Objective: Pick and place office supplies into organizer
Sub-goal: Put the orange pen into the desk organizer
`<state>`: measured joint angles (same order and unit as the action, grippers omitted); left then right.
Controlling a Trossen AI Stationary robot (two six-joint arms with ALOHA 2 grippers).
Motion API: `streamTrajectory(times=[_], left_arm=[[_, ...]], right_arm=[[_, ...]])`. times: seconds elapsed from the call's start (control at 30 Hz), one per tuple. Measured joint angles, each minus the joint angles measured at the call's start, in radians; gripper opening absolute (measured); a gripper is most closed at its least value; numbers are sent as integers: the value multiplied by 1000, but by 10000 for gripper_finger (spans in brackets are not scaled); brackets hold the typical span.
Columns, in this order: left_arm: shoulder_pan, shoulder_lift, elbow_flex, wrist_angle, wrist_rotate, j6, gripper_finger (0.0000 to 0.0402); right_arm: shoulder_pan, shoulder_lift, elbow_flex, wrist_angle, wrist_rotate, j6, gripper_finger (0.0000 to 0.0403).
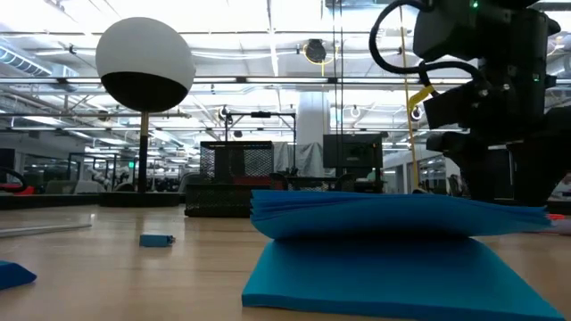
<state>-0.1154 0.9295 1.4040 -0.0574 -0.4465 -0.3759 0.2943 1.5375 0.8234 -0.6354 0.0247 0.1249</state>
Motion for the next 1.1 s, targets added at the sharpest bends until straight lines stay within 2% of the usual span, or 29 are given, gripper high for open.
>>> streamTrajectory(times=[0.13, 0.43, 0.53, 0.93, 1.1], left_arm=[[0, 0, 0, 0, 0, 0, 173], [0, 0, 0, 0, 0, -3, 172], [0, 0, 0, 0, -1, 0, 173], [0, 0, 0, 0, -2, 7, 173], [0, 0, 0, 0, -2, 7, 173]], right_arm=[[-17, 0, 0, 42, 0, -8, 203], [-45, 0, -1, 58, -6, -74, 154], [-47, 0, -22, 89, -38, -96, 144], [-47, -3, -82, 126, -52, -59, 137], [-46, -3, -82, 150, -53, -43, 104]])
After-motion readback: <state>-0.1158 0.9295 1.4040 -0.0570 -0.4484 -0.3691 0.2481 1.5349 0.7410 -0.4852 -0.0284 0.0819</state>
